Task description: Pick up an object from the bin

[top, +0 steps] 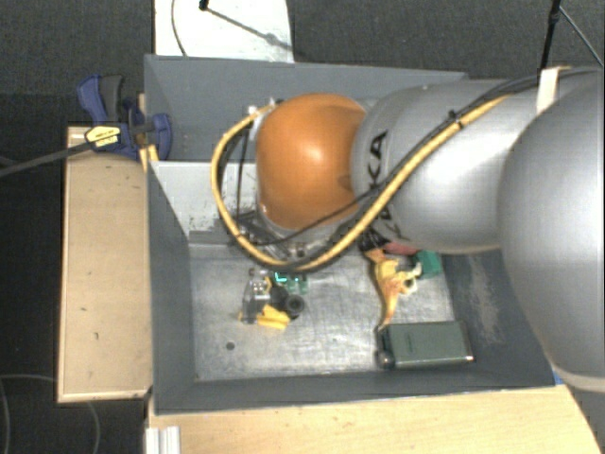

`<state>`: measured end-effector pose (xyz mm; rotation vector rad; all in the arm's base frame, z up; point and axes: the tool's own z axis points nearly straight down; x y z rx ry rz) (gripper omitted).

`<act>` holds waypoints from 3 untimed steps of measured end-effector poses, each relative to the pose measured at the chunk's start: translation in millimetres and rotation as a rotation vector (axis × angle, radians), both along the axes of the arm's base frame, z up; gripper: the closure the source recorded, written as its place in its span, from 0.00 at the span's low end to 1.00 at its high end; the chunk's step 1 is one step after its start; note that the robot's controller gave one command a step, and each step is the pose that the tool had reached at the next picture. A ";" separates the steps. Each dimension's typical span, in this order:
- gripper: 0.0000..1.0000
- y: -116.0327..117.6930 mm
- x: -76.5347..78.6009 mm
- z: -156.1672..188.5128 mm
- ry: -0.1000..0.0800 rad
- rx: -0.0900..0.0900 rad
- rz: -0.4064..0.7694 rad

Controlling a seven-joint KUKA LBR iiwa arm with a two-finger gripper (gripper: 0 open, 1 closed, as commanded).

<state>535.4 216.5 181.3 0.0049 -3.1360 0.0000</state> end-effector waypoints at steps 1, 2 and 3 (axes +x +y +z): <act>0.00 -1.0 2.2 4.3 -0.008 0.002 -0.005; 0.00 -1.7 -0.2 -2.9 -0.017 0.005 0.004; 0.00 -49.2 -10.6 -29.4 0.000 0.001 0.014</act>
Offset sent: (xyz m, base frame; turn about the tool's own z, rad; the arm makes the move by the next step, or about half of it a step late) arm -0.0465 -0.0122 -0.1113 -0.0907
